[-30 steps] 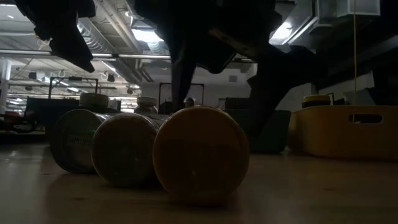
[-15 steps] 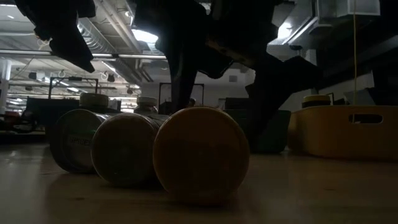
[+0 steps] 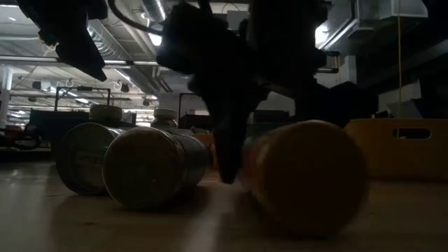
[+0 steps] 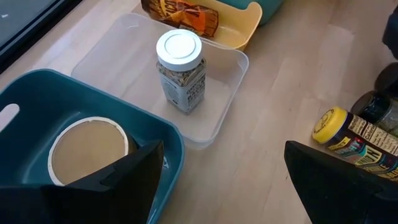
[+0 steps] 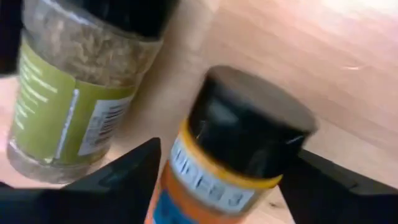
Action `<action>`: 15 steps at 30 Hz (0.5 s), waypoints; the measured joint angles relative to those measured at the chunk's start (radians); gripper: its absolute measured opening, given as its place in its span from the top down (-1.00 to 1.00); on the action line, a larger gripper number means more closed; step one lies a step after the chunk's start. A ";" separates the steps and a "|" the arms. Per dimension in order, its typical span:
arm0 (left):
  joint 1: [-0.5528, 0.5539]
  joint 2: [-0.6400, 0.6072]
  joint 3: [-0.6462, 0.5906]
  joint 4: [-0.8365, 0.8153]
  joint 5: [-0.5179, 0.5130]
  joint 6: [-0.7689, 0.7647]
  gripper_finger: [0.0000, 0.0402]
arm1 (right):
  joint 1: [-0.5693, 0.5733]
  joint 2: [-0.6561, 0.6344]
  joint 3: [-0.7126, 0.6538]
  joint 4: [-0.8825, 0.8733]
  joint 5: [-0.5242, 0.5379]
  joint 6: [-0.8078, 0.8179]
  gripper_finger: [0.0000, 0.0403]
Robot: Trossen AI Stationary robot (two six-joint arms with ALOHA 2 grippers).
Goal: Sort spices by type
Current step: Put the black seasoning bottle into the green bin
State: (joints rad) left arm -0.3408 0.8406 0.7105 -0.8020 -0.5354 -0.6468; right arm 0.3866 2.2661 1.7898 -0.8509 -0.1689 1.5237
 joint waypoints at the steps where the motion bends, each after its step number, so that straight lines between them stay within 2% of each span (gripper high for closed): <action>1: 0.000 0.000 0.000 0.000 0.000 0.000 -0.58 | 0.000 0.001 0.000 -0.009 -0.002 -0.008 -0.37; 8: 0.000 0.000 0.000 0.001 0.000 0.000 -0.58 | -0.001 0.001 0.000 -0.016 0.010 -0.103 0.00; 15: 0.000 0.000 0.000 0.001 0.000 0.000 -0.58 | -0.001 0.001 0.001 -0.016 0.021 -0.166 -0.05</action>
State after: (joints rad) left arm -0.3408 0.8406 0.7105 -0.8009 -0.5354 -0.6468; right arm 0.3856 2.2673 1.7905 -0.8670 -0.1482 1.3579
